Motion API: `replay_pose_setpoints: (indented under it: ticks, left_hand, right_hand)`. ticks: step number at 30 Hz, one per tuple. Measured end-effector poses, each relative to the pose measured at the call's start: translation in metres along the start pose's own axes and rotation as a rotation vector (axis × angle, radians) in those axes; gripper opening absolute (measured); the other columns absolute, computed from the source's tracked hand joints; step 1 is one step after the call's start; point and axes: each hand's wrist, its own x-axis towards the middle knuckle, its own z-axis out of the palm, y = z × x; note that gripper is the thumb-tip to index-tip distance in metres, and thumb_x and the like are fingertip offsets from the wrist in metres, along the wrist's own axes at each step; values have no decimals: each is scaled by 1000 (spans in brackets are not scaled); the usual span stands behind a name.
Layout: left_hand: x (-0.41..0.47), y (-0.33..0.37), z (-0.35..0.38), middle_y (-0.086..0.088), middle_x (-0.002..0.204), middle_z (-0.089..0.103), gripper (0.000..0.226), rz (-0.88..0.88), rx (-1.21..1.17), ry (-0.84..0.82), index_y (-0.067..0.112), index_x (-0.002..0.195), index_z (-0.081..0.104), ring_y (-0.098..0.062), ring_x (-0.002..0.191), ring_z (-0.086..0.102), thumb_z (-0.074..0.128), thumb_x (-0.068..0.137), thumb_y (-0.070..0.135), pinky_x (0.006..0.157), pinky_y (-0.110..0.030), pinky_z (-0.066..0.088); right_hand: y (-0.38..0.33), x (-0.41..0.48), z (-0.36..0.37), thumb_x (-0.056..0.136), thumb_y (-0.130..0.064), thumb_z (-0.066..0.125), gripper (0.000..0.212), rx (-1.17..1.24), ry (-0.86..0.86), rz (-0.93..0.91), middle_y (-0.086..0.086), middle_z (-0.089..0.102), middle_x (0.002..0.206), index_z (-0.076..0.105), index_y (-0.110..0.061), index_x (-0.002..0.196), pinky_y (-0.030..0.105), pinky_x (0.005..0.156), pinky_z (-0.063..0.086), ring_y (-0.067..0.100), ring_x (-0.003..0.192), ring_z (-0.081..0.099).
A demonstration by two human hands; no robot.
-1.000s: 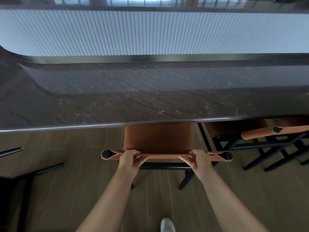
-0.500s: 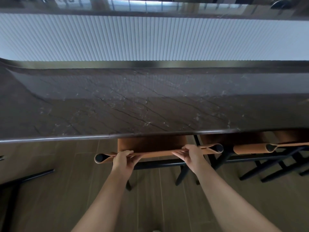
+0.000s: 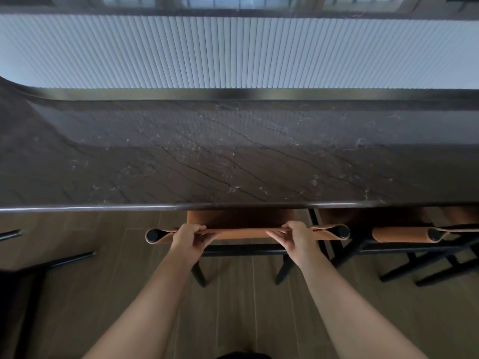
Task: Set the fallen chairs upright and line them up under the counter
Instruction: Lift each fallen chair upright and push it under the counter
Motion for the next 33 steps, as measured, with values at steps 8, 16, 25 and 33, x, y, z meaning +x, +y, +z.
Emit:
replay_pose_setpoints:
  ticks: [8,16,25,33]
  left_hand:
    - [2,-1,-2,-24,110,54,22,4,20,4,0,100,51,-39,97,60,43,88,-16,63,-49,56]
    - [-11,-5,-7,-24,113,60,29,29,44,-29,0,118,53,-36,95,66,52,89,-7,64,-43,59]
    - [-58,-6,-28,-19,114,60,28,101,-52,-41,4,121,51,-31,93,66,56,94,10,71,-38,57]
    - [-146,-11,-101,-6,116,70,31,313,111,-231,13,121,65,-21,107,66,45,97,17,99,-37,47]
  right_hand:
    - [1,1,1,86,16,45,51,-9,10,-1,31,53,115,40,-3,134,49,65,59,41,84,67]
    - [2,-17,-7,95,-5,60,13,-21,-45,15,21,58,108,54,-5,106,51,70,60,36,87,64]
    - [30,-53,-24,97,-39,57,37,-186,-173,-11,12,60,117,48,-16,125,46,83,52,28,110,58]
    - [74,-126,-30,102,-33,46,30,-331,-401,-144,4,71,119,60,-18,124,40,89,50,19,109,66]
